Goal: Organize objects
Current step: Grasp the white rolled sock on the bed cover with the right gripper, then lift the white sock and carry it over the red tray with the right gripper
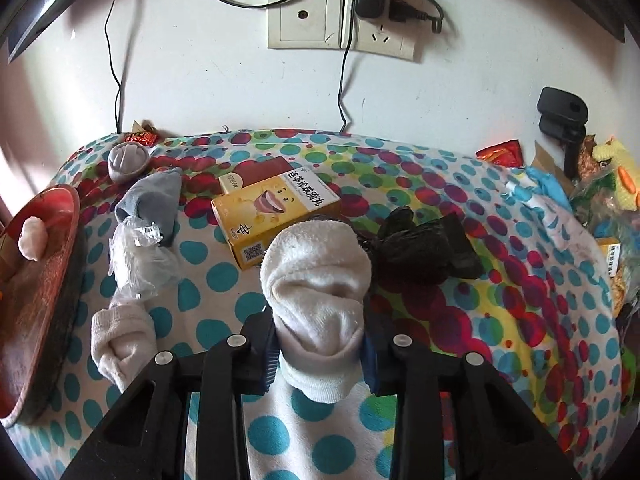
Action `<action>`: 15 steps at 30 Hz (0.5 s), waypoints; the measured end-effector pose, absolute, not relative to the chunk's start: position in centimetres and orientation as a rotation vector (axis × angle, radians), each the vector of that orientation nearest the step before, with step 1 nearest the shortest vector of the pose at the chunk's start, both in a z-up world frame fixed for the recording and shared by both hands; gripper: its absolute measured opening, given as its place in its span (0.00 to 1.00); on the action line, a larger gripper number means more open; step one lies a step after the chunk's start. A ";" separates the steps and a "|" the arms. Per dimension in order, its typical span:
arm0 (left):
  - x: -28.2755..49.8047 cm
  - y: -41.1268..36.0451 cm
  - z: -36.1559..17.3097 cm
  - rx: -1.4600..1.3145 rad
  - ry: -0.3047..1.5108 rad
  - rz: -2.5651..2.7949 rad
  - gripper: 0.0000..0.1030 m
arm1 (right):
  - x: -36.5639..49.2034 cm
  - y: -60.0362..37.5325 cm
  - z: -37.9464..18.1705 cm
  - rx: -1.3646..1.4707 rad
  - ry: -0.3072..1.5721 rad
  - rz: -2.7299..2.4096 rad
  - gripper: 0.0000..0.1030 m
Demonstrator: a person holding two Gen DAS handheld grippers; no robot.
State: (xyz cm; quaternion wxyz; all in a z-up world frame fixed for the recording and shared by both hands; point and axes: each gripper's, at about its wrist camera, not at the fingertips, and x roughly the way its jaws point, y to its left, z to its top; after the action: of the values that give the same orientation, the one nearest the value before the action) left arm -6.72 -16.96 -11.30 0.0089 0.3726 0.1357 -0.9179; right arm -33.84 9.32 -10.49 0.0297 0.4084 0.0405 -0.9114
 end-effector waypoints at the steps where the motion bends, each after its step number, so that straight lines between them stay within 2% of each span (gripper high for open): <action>1: -6.7 -16.8 -11.3 1.165 0.414 -2.867 0.65 | -33.6 9.6 -10.3 1.259 0.125 -2.814 0.29; 15: -6.4 -16.7 -11.5 1.187 0.411 -2.817 0.65 | -31.2 12.7 -4.3 1.163 0.154 -2.892 0.29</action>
State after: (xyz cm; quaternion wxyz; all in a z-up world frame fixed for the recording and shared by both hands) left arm -6.36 -16.68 -11.55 0.0286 0.3847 0.1333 -0.9129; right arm -31.15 12.70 -4.28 0.0104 0.3725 0.0494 -0.9266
